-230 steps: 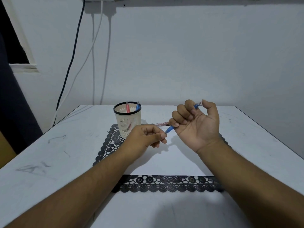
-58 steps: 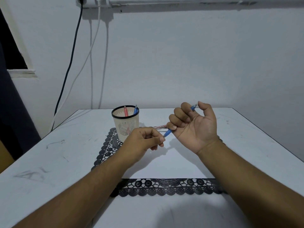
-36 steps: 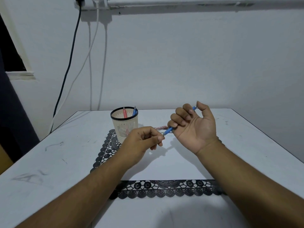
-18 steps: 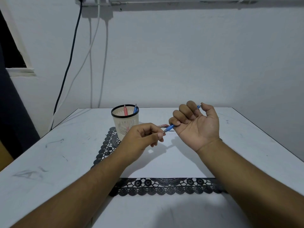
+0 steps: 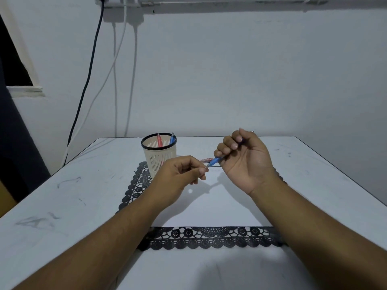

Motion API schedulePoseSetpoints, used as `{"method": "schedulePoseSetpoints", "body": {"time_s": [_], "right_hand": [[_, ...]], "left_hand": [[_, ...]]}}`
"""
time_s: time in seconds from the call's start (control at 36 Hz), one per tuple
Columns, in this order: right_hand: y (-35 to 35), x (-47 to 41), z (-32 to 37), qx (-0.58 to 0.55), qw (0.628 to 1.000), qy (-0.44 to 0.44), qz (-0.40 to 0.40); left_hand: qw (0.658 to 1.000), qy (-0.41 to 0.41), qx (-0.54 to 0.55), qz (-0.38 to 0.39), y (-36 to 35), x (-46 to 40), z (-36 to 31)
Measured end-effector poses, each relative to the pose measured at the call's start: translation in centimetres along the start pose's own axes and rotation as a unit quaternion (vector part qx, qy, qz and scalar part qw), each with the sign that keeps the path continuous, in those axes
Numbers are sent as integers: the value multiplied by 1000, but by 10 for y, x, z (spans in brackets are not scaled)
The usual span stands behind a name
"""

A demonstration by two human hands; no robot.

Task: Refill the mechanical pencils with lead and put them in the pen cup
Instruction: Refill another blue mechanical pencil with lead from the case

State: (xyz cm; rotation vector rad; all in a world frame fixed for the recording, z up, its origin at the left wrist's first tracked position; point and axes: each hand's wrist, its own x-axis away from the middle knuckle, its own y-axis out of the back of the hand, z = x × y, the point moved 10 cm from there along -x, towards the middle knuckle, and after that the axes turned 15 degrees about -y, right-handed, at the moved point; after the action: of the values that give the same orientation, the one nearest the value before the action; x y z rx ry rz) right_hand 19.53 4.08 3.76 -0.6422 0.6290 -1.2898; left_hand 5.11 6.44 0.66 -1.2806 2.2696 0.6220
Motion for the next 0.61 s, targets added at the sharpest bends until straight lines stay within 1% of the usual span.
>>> {"method": "schedulePoseSetpoints", "body": {"time_s": [0.06,0.11,0.14,0.19,0.22,0.25,0.28,0.31,0.33,0.36,0.42,0.47,0.53,0.61], "right_hand": [[-1,1,3,70,997,16,-25],[-1,1,4,151,986,28,-63],[2,0,6,169,982,30,-81],[8,-3,16,169,979,34,-107],[15,0,24,157,979,38,-123],[27,7,30,139,980,45,-137],[34,7,38,132,978,54,-151],[65,13,29,129,971,52,-195],[90,20,28,133,962,64,-228],[101,22,34,126,959,72,-242],[118,25,40,130,954,73,-259],[120,18,41,156,948,59,-272],[115,7,35,183,949,32,-254],[107,-7,22,230,945,2,-231]], "left_hand": [[1000,-15,-6,-15,5,-3,-5],[999,-29,-24,-21,10,-6,-12],[998,-35,-33,-28,15,-9,-14],[998,-37,-33,-50,24,-13,-17],[996,-31,-36,-70,28,-10,-17],[996,-34,-43,-73,27,-5,-18],[994,-36,-78,-63,31,-8,-21],[996,1,-76,-39,24,6,10],[996,20,-87,-15,20,14,26],[995,24,-96,-5,24,15,25],[994,26,-103,3,34,17,26],[994,27,-106,4,47,12,15],[992,23,-126,19,50,6,10],[977,4,-206,58,40,2,11]]}}
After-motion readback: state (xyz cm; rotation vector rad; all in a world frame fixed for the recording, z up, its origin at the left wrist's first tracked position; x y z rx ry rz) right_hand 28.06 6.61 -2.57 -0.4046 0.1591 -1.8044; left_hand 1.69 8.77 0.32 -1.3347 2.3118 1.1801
